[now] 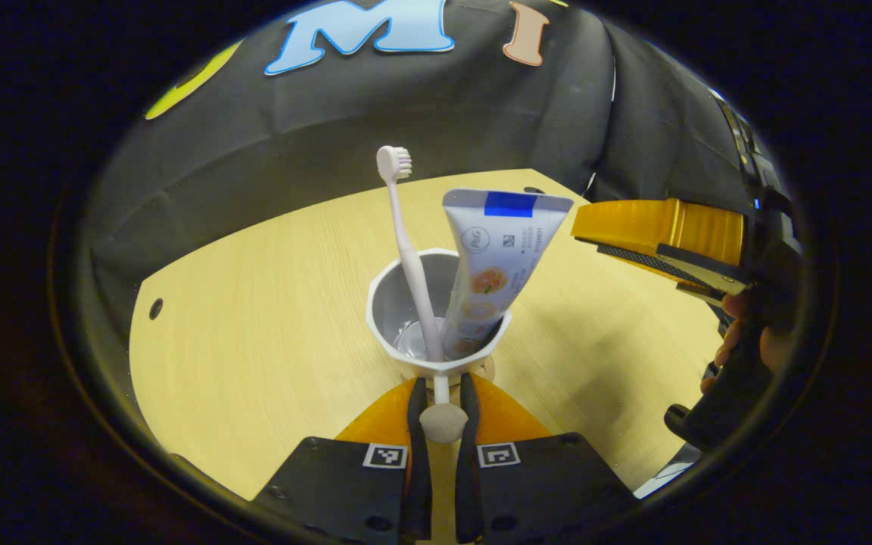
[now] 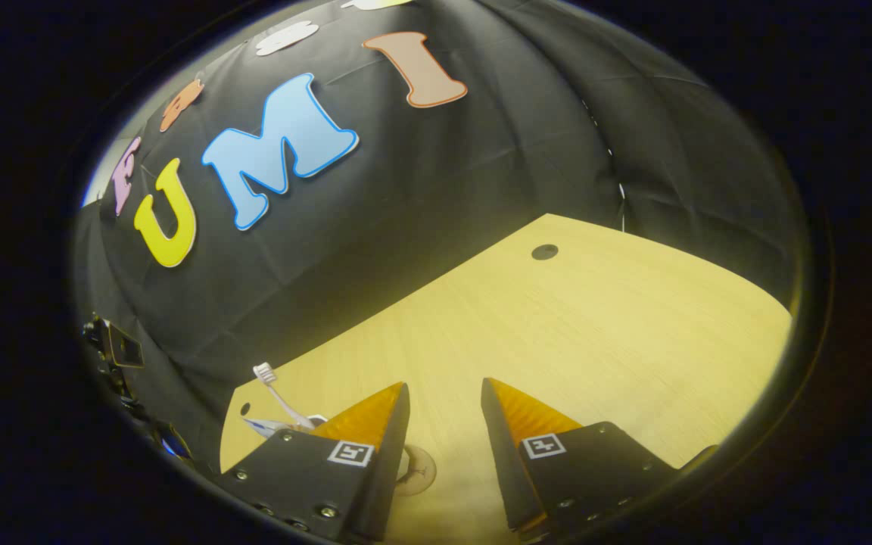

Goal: Put the toothbrush and toothpaste on the desktop into the cup, then pick up the cup and place it on the coaster on the desktop.

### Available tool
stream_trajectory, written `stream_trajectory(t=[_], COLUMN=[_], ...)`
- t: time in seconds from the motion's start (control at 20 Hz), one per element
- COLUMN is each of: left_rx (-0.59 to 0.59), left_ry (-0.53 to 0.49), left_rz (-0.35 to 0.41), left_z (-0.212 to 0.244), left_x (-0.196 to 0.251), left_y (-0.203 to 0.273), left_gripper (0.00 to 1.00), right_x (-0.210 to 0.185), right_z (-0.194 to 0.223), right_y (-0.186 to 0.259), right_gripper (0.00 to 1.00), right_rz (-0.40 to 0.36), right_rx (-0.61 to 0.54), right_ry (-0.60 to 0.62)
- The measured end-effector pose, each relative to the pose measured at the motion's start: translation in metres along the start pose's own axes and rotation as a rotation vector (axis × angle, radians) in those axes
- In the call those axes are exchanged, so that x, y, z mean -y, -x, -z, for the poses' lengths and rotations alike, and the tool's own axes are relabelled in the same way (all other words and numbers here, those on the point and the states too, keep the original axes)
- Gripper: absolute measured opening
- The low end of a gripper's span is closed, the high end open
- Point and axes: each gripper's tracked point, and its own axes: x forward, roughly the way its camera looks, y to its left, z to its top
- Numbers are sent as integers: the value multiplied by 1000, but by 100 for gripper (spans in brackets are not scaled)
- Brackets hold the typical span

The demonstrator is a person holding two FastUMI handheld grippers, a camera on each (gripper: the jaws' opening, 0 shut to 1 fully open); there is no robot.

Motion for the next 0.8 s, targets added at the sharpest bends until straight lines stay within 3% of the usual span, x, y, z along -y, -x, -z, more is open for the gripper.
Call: stream_trajectory(t=[0.8], left_rx=[-1], left_ry=[26], left_rz=[-53], left_z=[1], left_x=[6], left_y=[-7], left_gripper=[19], right_x=[25], right_z=[7], right_y=[22], right_gripper=[56], right_rz=[-18], right_rx=[-32], right_ry=[24])
